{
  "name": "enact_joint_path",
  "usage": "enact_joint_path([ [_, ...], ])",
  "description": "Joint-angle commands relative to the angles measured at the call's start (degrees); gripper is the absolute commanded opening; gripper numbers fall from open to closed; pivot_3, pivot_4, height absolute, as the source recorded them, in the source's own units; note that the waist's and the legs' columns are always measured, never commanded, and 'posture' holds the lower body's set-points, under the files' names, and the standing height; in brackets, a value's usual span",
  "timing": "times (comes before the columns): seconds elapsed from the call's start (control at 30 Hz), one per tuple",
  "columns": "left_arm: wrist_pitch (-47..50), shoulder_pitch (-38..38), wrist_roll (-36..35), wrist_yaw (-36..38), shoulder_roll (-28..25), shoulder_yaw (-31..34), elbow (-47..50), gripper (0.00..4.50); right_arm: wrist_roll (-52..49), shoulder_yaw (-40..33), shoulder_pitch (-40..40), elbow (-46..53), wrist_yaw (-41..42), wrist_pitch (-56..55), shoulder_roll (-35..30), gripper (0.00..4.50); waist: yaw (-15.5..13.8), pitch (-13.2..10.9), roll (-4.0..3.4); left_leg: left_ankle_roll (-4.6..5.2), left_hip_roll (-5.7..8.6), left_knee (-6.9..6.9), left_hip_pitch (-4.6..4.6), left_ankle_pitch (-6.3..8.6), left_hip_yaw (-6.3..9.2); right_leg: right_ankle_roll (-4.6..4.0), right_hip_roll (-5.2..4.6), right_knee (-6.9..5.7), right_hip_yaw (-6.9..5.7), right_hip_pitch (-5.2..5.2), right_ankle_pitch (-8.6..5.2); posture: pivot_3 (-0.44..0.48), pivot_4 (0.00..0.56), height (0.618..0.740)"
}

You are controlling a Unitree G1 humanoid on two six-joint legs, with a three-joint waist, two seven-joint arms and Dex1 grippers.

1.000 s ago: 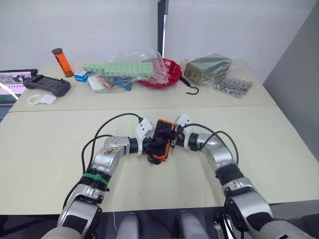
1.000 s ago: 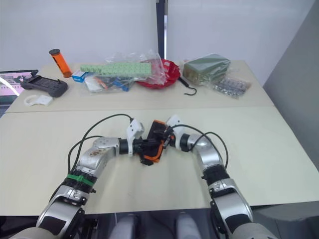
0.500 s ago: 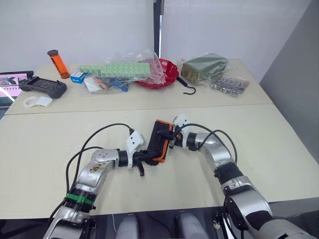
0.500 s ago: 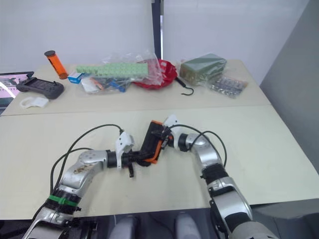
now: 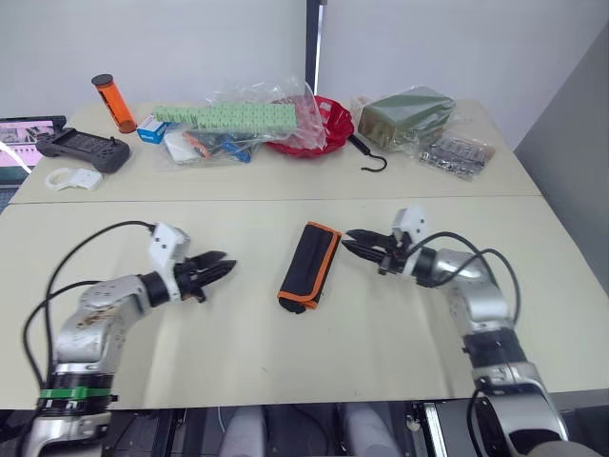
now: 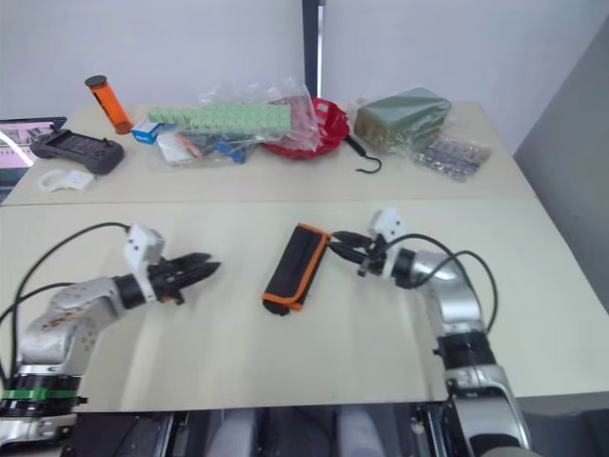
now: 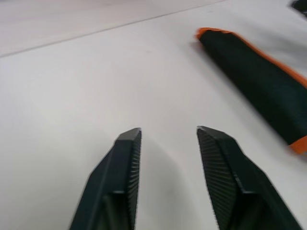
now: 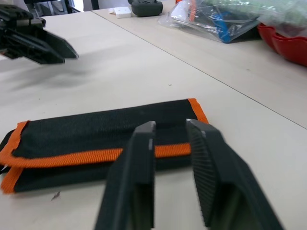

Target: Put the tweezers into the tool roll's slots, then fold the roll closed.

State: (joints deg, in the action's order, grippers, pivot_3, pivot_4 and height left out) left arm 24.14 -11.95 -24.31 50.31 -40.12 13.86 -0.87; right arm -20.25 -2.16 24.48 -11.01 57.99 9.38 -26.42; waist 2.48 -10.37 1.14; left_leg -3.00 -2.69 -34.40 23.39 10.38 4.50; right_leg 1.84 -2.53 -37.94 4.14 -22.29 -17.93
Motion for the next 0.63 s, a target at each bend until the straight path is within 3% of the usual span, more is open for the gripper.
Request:
enact_joint_path([
  [0.03, -8.1, 2.7, 4.8, -1.3, -3.3, 3.4, -2.5, 3.47, -3.0, -4.8, -4.2, 6.2, -1.5, 2.4, -3.1, 2.86, 0.0, 0.0, -0.02, 0.0, 0.01, 0.03, 0.0, 0.0, -0.01, 0.0, -0.02, 0.03, 0.0, 0.0, 0.0, 0.0, 0.15, 0.74],
  [0.13, -12.4, 5.2, 7.4, -3.6, -5.2, 6.1, -5.1, 4.47, -3.9, -8.7, -9.1, 7.5, -2.4, 2.3, -6.0, 3.87, -0.1, -0.1, 0.01, 0.0, 0.03, 0.05, -0.01, 0.0, -0.04, 0.0, -0.05, 0.06, 0.02, 0.0, 0.0, 0.0, 0.15, 0.74],
  [0.2, -14.5, 6.8, 7.9, -4.7, -5.8, 8.5, -6.6, 4.5, -5.0, -11.7, -12.0, 7.4, -2.5, 2.1, -7.4, 4.48, -0.1, -0.2, 0.09, 0.0, 0.02, 0.05, -0.02, 0.0, -0.04, -0.01, -0.05, 0.05, 0.02, 0.0, 0.0, 0.0, 0.15, 0.74],
  [0.4, -18.4, 12.6, 6.2, -4.7, -6.4, 15.3, -7.4, 4.5, -5.9, -17.6, -18.4, 6.9, -3.4, -0.1, -9.4, 4.48, 0.1, -0.3, 0.2, 0.0, 0.01, 0.03, -0.06, 0.0, -0.08, 0.0, -0.05, 0.02, 0.04, 0.01, 0.0, 0.0, 0.15, 0.74],
  [0.63, -13.0, 17.7, 2.8, -5.4, -4.5, 18.1, -3.7, 4.5, -5.1, -19.0, -20.5, 5.7, -4.7, -0.8, -10.3, 4.48, 0.1, -0.3, 0.2, 0.0, -0.01, 0.0, -0.09, 0.0, -0.11, 0.0, -0.04, -0.02, 0.06, 0.02, 0.0, 0.0, 0.15, 0.74],
])
